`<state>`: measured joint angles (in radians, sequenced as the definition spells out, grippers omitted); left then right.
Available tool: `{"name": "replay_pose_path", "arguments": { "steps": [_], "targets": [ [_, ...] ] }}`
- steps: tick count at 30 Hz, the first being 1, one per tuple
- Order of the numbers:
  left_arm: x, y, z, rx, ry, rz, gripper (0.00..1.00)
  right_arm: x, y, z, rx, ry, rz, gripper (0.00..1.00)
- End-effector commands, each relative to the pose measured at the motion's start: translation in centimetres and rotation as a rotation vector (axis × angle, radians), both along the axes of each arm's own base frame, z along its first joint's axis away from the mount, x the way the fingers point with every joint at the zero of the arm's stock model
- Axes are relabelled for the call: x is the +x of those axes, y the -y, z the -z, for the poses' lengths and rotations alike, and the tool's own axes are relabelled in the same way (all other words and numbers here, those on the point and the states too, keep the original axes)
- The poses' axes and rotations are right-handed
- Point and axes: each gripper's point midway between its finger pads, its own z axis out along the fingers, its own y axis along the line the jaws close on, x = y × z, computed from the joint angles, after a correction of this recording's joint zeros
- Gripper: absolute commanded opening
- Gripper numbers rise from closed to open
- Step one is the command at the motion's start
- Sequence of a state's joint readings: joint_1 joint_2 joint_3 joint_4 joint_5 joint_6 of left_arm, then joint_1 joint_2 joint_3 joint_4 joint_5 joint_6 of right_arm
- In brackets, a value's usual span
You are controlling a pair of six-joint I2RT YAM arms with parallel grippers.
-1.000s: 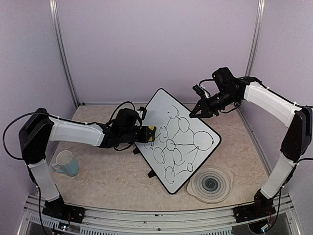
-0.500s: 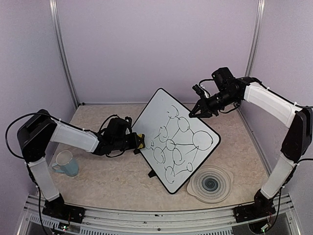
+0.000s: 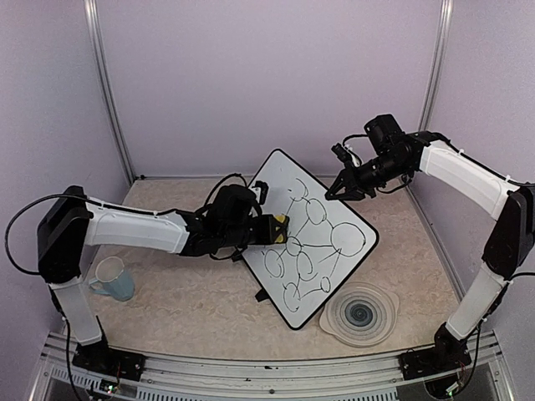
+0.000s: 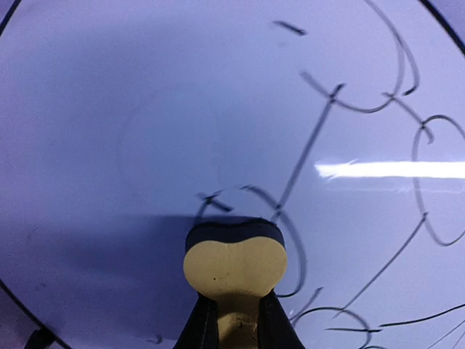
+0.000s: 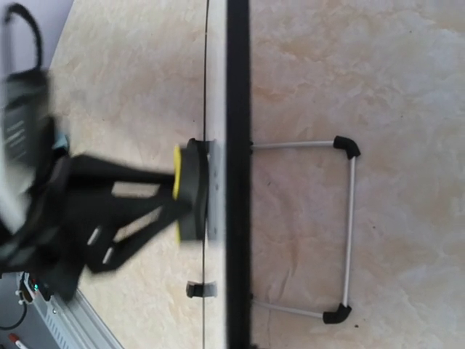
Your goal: Erase the whiteboard
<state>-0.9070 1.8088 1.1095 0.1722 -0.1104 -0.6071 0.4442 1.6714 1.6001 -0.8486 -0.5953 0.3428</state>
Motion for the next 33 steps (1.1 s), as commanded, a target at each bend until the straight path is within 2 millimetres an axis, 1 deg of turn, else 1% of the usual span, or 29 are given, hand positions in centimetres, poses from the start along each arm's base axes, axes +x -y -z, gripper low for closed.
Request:
{"name": "replay_pose_path", "arguments": {
  "steps": [1,2,3,6,7,9,11,14,16,18,19,21,24,25,27,28,29,31,33],
  "targets": [
    [-3.2,6.4,-1.3,0.012,-0.004,0.222,0.00,-0.4,-1.2,-0.7,0.045,0.041,-0.053,0.00],
    [-3.1,7.2,-2.1,0.017,0.011,0.232,0.00,-0.5,-1.3,-0.8,0.051,0.040,-0.053,0.00],
    [-3.0,7.8,-2.0,0.036,0.015,0.232,0.00,-0.5,-1.3,-0.8,0.054,0.038,-0.054,0.00],
    [-1.6,7.2,-1.8,0.087,0.007,0.163,0.00,-0.4,-1.4,-1.1,0.059,0.043,-0.053,0.00],
    [-0.8,6.5,-1.7,0.103,0.003,0.122,0.00,-0.4,-1.4,-1.1,0.060,0.046,-0.052,0.00],
    [1.6,4.0,-1.4,0.148,-0.022,0.007,0.00,-0.4,-1.4,-1.2,0.059,0.047,-0.051,0.00],
    [3.6,1.1,-0.4,0.200,-0.050,-0.091,0.00,-0.4,-1.4,-1.3,0.061,0.048,-0.053,0.00],
    [5.4,-2.2,0.3,0.240,-0.068,-0.178,0.00,-0.5,-1.5,-1.4,0.069,0.051,-0.059,0.00],
    [6.2,-3.6,0.3,0.253,-0.069,-0.209,0.00,-0.4,-1.6,-1.6,0.074,0.054,-0.062,0.00],
    [6.7,-3.9,0.0,0.249,-0.065,-0.199,0.00,-0.5,-1.8,-1.8,0.085,0.055,-0.069,0.00],
    [6.8,-3.4,-0.4,0.241,-0.052,-0.169,0.00,-0.4,-1.9,-1.8,0.089,0.053,-0.069,0.00],
    [6.1,-1.0,-1.8,0.211,-0.006,-0.066,0.00,-0.5,-2.1,-1.9,0.098,0.050,-0.074,0.00],
    [3.8,3.6,-4.5,0.165,0.064,0.112,0.00,-0.6,-2.6,-2.0,0.108,0.048,-0.087,0.00],
    [3.2,5.0,-5.8,0.147,0.082,0.159,0.00,-0.6,-2.8,-2.0,0.111,0.047,-0.091,0.00],
    [2.0,7.2,-6.8,0.144,0.103,0.227,0.00,-0.7,-3.2,-2.1,0.114,0.049,-0.102,0.00],
    [1.6,8.2,-6.9,0.150,0.112,0.256,0.00,-0.8,-3.5,-2.2,0.116,0.048,-0.109,0.00],
    [1.4,8.8,-7.4,0.153,0.125,0.266,0.00,-0.9,-3.7,-2.3,0.118,0.050,-0.115,0.00],
    [1.6,9.5,-8.0,0.149,0.130,0.270,0.00,-1.1,-4.2,-2.4,0.118,0.052,-0.127,0.00],
    [2.2,9.5,-8.5,0.151,0.138,0.251,0.00,-1.1,-4.4,-2.6,0.117,0.053,-0.132,0.00]
  ]
}}
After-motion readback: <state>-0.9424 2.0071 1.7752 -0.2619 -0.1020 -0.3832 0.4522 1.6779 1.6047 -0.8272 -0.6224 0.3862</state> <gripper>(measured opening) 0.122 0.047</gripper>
